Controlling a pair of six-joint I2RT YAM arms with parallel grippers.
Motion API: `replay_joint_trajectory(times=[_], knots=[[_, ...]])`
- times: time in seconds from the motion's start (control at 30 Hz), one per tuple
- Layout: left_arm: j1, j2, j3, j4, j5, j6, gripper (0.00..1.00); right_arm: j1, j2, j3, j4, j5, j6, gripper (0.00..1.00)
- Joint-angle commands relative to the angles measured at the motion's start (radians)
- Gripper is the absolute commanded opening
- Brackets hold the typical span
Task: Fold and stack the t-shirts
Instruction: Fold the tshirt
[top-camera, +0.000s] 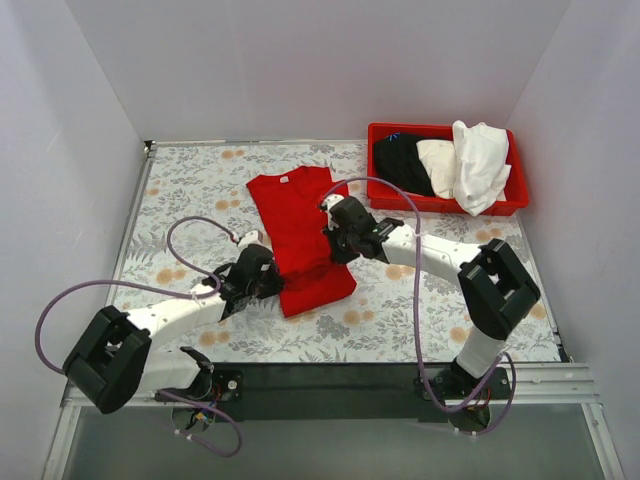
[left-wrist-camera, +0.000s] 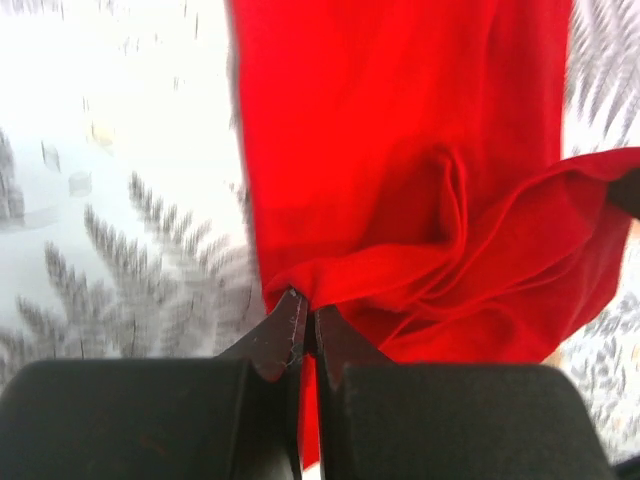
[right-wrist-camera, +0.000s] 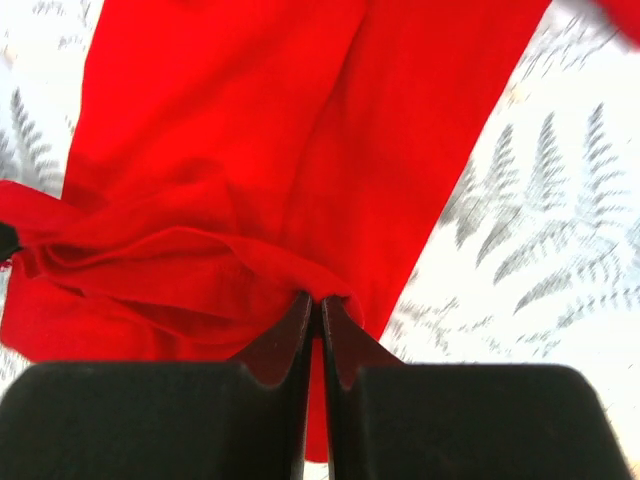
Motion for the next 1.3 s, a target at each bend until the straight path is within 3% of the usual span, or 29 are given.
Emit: replay_joint_trajectory(times=[0.0, 0.6, 0.67, 0.7, 0.73, 0.77, 0.83, 0.87, 1.03, 1.27], knots=[[0.065, 0.048, 0.086, 0.098, 0.038, 0.115, 0.00, -0.041, 0.051, 0.112, 0.044, -0.019, -0.051, 0.01], [0.257, 0.361, 0.319, 0.188, 0.081, 0.224, 0.00, -0.164, 0.355, 0.433, 0.004, -0.091, -0.125, 0.01], [0.265, 0.396, 0.348, 0.164, 0.060, 0.227, 0.14, -0.173, 0.370, 0.458, -0.007, -0.087, -0.125, 0.01], [0.268, 0.402, 0.365, 0.153, 0.050, 0.232, 0.26, -0.176, 0.375, 0.476, -0.011, -0.087, -0.126, 0.01], [0.268, 0.405, 0.391, 0.139, 0.030, 0.233, 0.52, -0.178, 0.373, 0.485, -0.022, -0.085, -0.125, 0.09], [0.269, 0.401, 0.407, 0.136, -0.003, 0.236, 0.66, -0.179, 0.369, 0.495, -0.029, -0.082, -0.125, 0.17], [0.268, 0.379, 0.436, 0.084, -0.042, 0.241, 0.88, -0.179, 0.329, 0.495, -0.039, -0.064, -0.126, 0.40], [0.269, 0.343, 0.441, 0.067, -0.066, 0.242, 0.94, -0.179, 0.308, 0.489, -0.039, -0.057, -0.126, 0.44], [0.268, 0.209, 0.390, 0.062, -0.022, 0.213, 0.95, -0.178, 0.134, 0.321, -0.014, -0.040, -0.103, 0.58], [0.219, 0.155, 0.157, 0.079, 0.113, 0.155, 0.95, -0.178, -0.028, -0.014, 0.095, -0.082, -0.042, 0.61]])
